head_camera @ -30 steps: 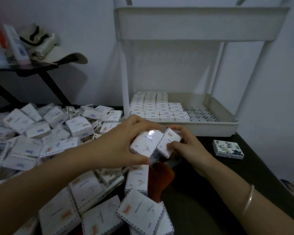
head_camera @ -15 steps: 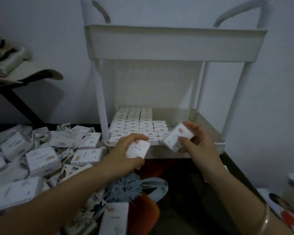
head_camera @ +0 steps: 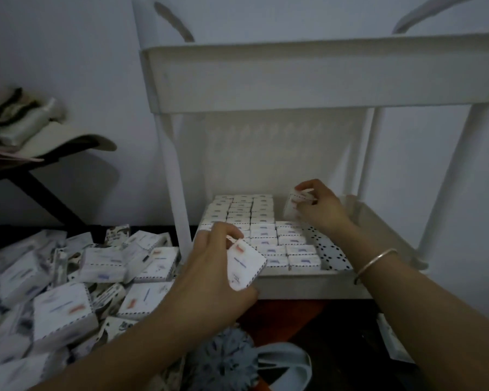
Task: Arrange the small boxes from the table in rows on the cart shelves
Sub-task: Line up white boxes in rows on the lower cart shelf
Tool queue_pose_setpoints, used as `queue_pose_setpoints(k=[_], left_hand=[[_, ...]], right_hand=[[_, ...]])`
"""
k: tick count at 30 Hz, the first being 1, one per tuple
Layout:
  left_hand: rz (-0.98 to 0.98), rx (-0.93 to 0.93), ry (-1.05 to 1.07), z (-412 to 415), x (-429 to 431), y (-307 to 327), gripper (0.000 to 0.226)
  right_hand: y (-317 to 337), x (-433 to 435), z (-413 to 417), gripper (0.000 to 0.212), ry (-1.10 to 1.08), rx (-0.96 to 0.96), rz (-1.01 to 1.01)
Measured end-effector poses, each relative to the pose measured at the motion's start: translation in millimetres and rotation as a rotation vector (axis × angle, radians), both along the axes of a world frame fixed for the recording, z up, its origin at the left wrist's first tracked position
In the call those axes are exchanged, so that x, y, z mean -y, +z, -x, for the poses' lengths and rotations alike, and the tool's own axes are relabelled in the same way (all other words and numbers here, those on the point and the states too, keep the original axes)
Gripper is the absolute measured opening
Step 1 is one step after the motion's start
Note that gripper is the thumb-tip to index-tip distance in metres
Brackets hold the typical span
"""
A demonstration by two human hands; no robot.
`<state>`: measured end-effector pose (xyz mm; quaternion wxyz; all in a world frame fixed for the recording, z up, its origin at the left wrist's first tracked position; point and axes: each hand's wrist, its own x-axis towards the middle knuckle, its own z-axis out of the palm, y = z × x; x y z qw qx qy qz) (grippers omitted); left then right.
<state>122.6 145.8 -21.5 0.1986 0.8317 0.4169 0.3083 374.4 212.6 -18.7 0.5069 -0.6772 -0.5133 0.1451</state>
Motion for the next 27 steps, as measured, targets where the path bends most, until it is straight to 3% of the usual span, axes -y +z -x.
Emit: queue_pose_setpoints(k=[5, 12, 16, 19, 27], left_hand=[[-0.002, -0.177, -0.043, -17, -18, 20, 0.054], [0.074, 0.075, -0.01, -61, -75, 48, 0.048], [-0.011, 0.07, 0.018, -83, -109, 57, 0.048], [0.034, 0.053, -0.083, -97, -130, 55, 0.043], [-0.003, -0.083, -0.193, -130, -153, 30, 0.043]], right_hand=[[-10, -3, -1, 0.022, 0.193, -0.172, 0.11], [-13, -5, -1, 0.03, 0.26, -0.141, 0.214], [-13, -8, -4, 0.033, 0.237, -0.199, 0.274], [-16, -8, -4, 0.033, 0.23, -0.188, 0.329], [-23, -15, -12, 0.065, 0.181, -0.333, 0.292]])
